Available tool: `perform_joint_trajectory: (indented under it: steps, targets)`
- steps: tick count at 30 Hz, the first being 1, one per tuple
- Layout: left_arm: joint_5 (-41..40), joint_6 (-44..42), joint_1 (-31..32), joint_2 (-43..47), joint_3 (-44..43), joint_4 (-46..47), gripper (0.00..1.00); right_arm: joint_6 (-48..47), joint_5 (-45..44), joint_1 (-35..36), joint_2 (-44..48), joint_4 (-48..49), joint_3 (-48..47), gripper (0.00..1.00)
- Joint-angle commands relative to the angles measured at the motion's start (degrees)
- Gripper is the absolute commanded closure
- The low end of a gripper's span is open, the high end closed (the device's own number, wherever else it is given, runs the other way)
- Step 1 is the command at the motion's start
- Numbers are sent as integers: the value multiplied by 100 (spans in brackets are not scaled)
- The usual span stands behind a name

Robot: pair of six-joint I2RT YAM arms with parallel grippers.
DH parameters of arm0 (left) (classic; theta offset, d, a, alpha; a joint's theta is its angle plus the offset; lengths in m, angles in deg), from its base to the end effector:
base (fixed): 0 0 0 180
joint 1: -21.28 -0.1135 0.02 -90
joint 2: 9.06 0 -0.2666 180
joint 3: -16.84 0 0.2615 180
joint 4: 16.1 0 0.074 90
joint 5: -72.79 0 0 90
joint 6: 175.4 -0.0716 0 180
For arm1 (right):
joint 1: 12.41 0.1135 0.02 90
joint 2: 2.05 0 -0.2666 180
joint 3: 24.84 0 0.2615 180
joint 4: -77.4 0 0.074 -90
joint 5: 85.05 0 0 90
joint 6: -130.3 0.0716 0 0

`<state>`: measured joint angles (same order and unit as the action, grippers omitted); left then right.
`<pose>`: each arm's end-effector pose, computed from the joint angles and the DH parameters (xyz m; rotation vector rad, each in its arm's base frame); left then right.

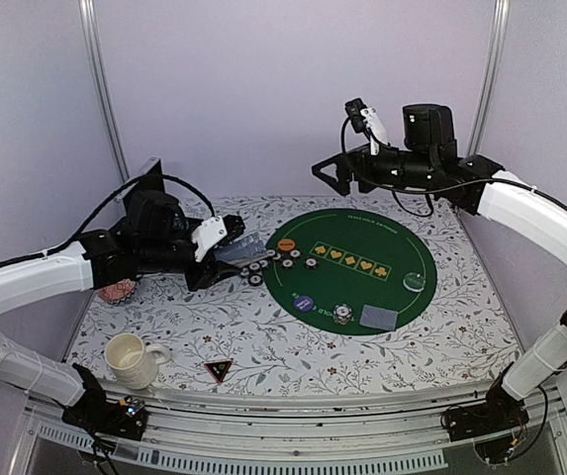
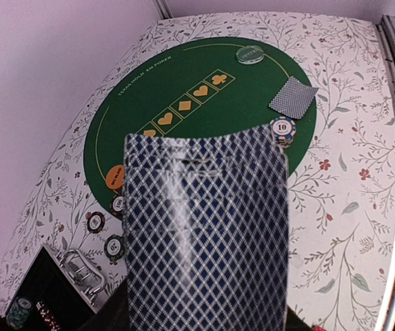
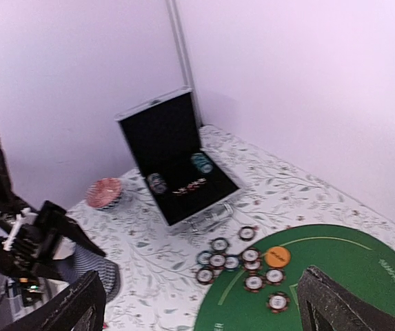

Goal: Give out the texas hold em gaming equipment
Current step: Pick up the poker card from the face-down deck piles.

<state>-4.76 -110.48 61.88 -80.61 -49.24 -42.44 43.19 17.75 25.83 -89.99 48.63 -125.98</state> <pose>0.2316 -0.2188 0.2656 1.2651 1.7214 -0.3907 0.3071 0.2622 0.4010 -0.7265 1.7501 0.7020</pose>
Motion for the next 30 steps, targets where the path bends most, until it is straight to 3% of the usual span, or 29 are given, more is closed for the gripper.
perform_joint_trajectory:
  steps: [1, 7, 19, 30]
  targets:
    - [116, -66, -18, 36, 34, 194, 55, 1173, 1747, 160, -267, 901, 363, 1]
    - [101, -84, -17, 40, 48, 197, 55, 1593, 2028, 622, -961, 468, 192, 1]
    - [171, -92, -17, 45, 52, 195, 55, 1752, 2344, 858, -2109, -58, -700, 1]
    - [154, -102, -17, 18, 61, 195, 55, 1590, 1913, 858, -2578, -840, -1172, 3]
